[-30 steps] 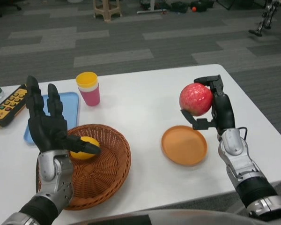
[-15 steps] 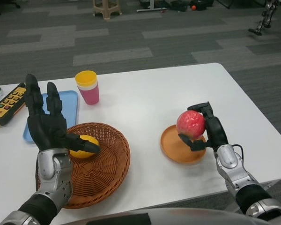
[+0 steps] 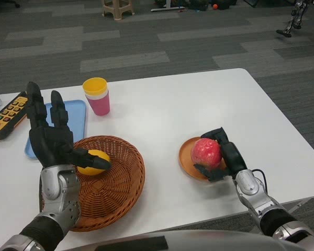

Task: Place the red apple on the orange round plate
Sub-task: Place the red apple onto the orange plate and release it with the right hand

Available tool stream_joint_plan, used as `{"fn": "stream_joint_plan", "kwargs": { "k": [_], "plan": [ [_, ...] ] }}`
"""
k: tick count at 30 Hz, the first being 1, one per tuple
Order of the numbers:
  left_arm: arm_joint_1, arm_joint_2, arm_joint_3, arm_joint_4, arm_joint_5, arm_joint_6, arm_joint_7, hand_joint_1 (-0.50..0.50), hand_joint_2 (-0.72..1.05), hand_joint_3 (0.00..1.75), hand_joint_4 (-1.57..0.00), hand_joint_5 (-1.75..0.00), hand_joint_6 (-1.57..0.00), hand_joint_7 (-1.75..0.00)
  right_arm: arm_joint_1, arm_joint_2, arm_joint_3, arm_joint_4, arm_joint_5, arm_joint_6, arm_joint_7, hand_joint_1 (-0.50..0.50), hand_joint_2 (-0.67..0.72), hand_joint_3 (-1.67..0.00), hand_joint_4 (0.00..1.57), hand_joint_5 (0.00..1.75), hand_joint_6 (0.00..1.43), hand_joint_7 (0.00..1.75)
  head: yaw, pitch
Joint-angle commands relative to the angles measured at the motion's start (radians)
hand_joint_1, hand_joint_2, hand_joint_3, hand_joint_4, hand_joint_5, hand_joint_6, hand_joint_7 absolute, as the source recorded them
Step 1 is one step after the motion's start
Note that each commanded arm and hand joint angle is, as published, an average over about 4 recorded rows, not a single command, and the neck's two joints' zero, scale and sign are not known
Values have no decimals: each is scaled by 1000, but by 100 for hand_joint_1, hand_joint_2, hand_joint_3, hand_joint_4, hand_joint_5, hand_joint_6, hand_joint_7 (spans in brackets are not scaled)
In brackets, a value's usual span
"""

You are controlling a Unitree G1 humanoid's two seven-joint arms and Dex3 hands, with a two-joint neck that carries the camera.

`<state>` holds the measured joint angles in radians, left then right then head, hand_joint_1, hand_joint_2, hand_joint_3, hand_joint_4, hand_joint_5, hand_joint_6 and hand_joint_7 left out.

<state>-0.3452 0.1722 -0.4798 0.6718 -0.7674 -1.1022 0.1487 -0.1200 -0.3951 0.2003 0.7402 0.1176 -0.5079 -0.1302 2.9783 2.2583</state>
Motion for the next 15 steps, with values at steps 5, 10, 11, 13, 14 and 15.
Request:
{"fn": "stream_joint_plan", "kwargs": {
  "k": [5,10,11,13,14,15],
  "plan": [
    [8,10,3,3,-1,-1,0,-50,-64,9,-19,0,0,0,-14,0,4,0,0,-3,0,-43,-54,-159,0,73,26,134,-2,2],
    [8,10,3,3,-1,-1,0,-50,-64,9,-19,0,0,0,-23,1,3,5,2,-3,1,-42,-54,-159,0,27,4,86,0,5],
    [8,10,2,3,-1,-1,0,-50,-64,9,-19,0,0,0,-25,1,4,5,2,-3,1,-42,-54,-159,0,22,3,79,0,5],
    [8,10,2,3,-1,-1,0,-50,-64,9,-19,0,0,0,-26,1,4,4,2,-3,1,-42,-54,-157,0,12,0,61,0,5],
    [8,10,2,3,-1,-1,0,-50,-64,9,-19,0,0,0,-26,1,4,3,2,-3,2,-42,-54,-155,0,10,0,56,0,5],
    [8,10,2,3,-1,-1,0,-50,-64,9,-19,0,0,0,-27,1,4,3,2,-3,2,-42,-54,-153,0,10,0,52,0,5]
  ]
}}
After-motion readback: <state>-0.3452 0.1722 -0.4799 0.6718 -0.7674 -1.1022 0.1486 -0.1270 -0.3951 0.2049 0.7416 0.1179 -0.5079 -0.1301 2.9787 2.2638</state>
